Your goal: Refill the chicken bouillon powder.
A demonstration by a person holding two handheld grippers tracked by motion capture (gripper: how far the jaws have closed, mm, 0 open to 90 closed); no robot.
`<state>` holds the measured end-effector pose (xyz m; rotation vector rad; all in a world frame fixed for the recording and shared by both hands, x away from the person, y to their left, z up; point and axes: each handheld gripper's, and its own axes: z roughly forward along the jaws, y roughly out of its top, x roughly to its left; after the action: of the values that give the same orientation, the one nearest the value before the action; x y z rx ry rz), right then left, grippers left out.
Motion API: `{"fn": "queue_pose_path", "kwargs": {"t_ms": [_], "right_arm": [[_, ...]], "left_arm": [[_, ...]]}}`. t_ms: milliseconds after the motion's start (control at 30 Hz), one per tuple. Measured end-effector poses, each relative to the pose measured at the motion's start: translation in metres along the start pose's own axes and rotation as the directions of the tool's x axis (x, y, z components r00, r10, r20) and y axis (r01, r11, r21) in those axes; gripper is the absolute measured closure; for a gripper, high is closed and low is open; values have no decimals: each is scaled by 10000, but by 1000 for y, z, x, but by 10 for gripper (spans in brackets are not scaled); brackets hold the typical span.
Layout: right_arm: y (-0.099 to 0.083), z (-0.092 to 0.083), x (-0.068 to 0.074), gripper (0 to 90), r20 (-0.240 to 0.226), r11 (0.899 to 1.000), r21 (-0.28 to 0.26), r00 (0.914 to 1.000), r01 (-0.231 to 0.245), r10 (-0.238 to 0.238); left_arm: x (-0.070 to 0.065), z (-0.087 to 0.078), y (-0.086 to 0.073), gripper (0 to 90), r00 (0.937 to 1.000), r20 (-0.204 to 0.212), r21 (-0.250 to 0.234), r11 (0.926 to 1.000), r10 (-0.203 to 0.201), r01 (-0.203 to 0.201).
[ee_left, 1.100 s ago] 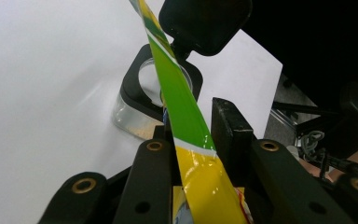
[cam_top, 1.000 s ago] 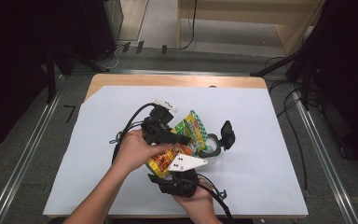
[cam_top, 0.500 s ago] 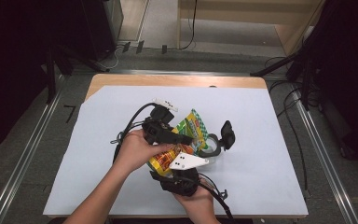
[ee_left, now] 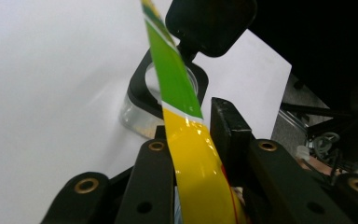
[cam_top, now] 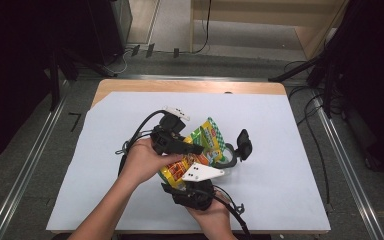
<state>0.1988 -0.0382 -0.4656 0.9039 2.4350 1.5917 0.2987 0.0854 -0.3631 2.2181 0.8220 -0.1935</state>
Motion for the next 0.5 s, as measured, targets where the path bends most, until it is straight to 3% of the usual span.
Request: {"fn": "queue_pose_path", "kwargs": {"t_ms": [333,500], "right_arm": [[4,1,3,607,133,9978,329,9982,578,-583],[6,0,2,637,92,9987,395,9995,312,-316]], "left_arm": [[-1,1,7,842,9996,-67,355,9990,-262,264],[-2,2,10,839,9993,-16,498,9980,-376,376]]}}
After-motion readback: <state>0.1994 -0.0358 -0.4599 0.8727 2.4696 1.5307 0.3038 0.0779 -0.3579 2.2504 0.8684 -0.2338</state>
